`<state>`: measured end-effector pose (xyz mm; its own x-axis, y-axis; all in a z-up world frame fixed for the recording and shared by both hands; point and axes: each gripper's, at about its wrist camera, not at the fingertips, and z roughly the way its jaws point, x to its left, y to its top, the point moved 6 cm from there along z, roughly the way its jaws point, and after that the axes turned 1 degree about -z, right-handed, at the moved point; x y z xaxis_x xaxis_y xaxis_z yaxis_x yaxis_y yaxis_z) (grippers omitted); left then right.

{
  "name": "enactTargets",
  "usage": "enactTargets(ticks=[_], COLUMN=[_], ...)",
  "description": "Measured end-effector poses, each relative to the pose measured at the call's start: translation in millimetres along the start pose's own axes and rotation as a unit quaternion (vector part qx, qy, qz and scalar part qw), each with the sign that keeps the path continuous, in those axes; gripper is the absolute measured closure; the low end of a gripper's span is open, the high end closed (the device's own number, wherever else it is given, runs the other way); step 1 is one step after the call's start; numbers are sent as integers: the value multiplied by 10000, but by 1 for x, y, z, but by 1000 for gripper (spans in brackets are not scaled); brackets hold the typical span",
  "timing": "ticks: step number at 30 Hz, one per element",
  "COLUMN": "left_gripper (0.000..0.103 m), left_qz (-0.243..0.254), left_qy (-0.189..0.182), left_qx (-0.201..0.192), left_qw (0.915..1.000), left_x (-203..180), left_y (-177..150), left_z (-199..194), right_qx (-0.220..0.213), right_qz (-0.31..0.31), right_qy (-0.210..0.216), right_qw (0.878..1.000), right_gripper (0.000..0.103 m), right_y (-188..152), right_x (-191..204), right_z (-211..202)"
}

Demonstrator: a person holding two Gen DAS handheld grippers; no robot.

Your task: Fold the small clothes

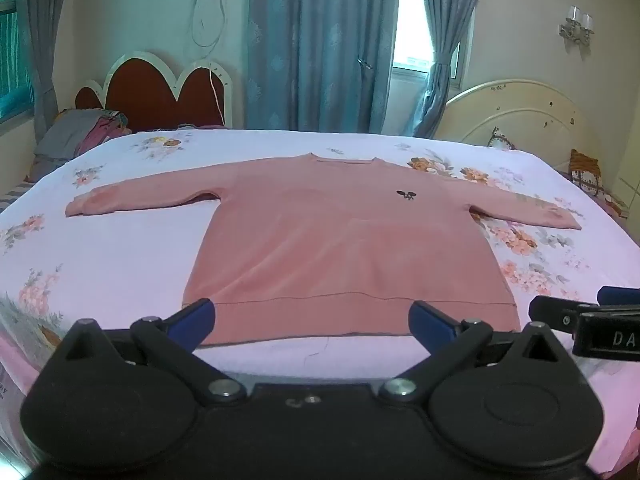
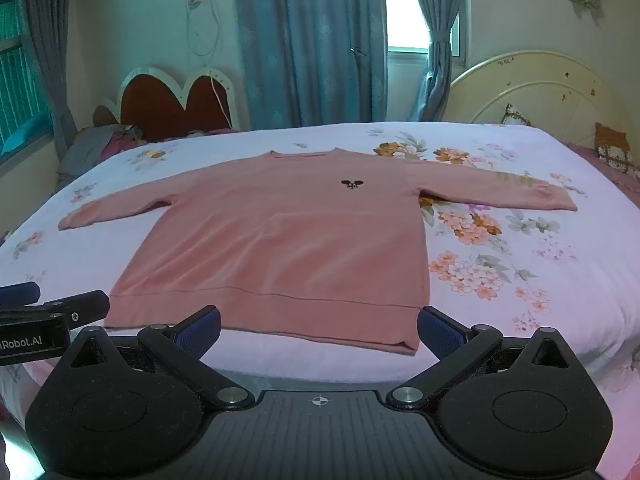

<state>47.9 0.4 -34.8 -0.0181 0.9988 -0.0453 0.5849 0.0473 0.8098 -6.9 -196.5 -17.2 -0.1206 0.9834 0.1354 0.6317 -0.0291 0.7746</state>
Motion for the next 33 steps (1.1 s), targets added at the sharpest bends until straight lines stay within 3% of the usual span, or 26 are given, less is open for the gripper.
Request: enactTargets(ticks=[33], left_gripper=[0], left_qz=[53], left_qy=[120], left_qx=[16], left_qw=[9999], left_x=[-1], left_y=[0], left_z=[0], right_qx=[-1], right_qz=[-5], right_qy=[4], right_qw=[10000], right_gripper=[0], right_y=[5], right_x=[4], right_z=[5])
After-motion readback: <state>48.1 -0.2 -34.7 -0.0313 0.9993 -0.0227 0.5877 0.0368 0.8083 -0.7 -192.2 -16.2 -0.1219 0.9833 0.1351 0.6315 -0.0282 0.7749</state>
